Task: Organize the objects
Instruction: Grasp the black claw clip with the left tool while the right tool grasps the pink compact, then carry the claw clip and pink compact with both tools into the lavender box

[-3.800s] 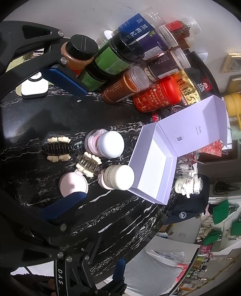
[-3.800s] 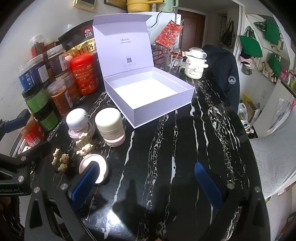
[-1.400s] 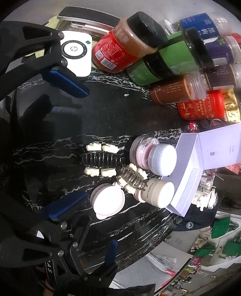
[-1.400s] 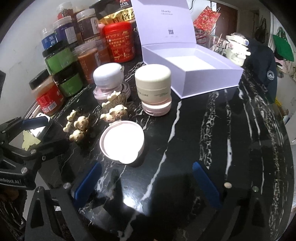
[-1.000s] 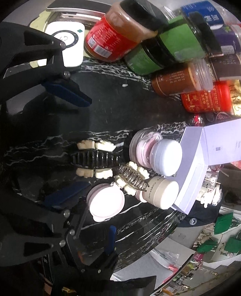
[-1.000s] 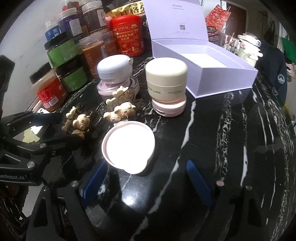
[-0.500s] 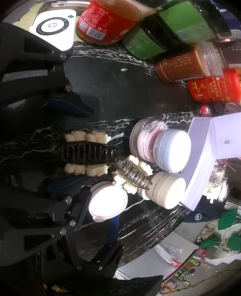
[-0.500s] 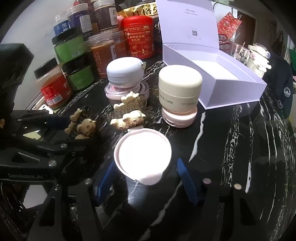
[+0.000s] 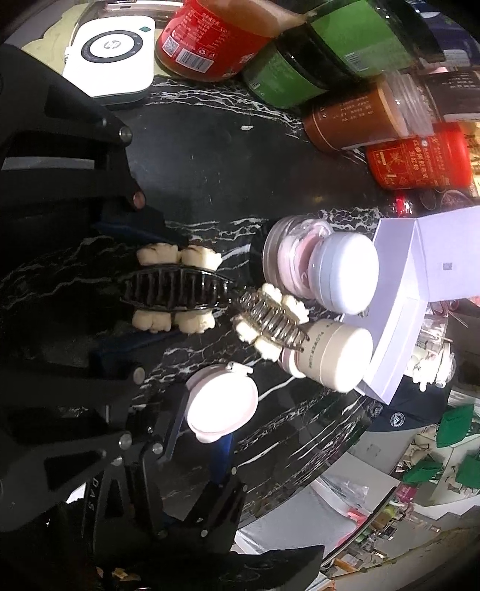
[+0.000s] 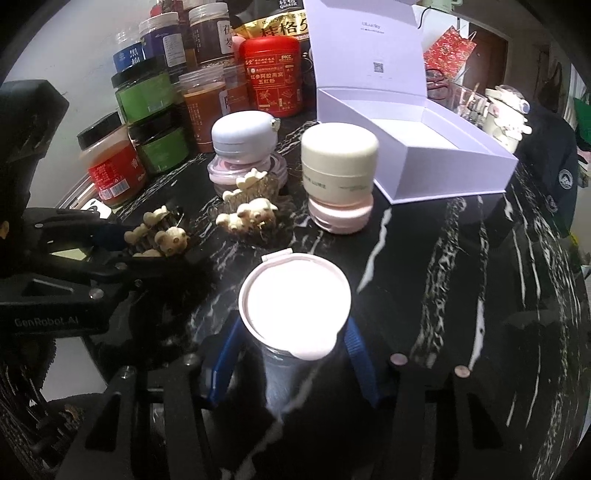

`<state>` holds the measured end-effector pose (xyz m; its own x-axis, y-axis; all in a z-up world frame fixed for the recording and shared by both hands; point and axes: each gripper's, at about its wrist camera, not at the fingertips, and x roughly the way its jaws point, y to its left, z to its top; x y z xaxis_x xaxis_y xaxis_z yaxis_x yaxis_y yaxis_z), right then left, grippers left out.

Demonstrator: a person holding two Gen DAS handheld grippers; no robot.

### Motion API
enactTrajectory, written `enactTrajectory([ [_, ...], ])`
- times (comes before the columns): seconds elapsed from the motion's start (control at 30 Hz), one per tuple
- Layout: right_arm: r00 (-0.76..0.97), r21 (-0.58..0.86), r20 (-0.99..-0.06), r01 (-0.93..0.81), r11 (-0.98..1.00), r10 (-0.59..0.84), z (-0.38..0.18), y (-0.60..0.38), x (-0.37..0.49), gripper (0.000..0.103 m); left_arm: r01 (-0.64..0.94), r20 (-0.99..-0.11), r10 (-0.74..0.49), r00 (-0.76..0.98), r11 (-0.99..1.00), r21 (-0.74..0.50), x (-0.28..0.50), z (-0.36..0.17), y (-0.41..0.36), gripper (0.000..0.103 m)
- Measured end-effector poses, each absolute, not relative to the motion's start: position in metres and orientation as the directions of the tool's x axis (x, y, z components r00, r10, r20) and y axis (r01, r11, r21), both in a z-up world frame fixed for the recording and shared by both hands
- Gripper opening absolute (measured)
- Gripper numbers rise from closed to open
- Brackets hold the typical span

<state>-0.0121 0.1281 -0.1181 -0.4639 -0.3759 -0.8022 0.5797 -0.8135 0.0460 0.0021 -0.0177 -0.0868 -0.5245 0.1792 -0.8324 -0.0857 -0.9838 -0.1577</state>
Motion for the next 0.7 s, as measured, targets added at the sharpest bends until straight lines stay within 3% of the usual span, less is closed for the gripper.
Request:
enactTrajectory([
  [0.27,-0.494,0.048,-0.791,0.540,-0.841,-0.362,-0.117,0.146,0.006,0.056,-0.132,-0.826,0.205,-0.526,-0.979,-0.158,0.014,-0.084,-0.002,0.040],
  [0.57,-0.506,0.054,-0.785,0.517,-0.854,-0.356,-0.121,0.155,0.009,0.057,-0.135,-0.808,0.275,-0.522,-0.961,-0.240,0.014,-0.092,-0.001,0.040],
  [0.7,-0.503,0.057,-0.784,0.526,-0.849,-0.364,-0.121,0.152,0.007,0.063,-0.145,-0.800,0.290,-0.525,-0.957,-0.251,0.012,-0.093,-0.001,0.045],
])
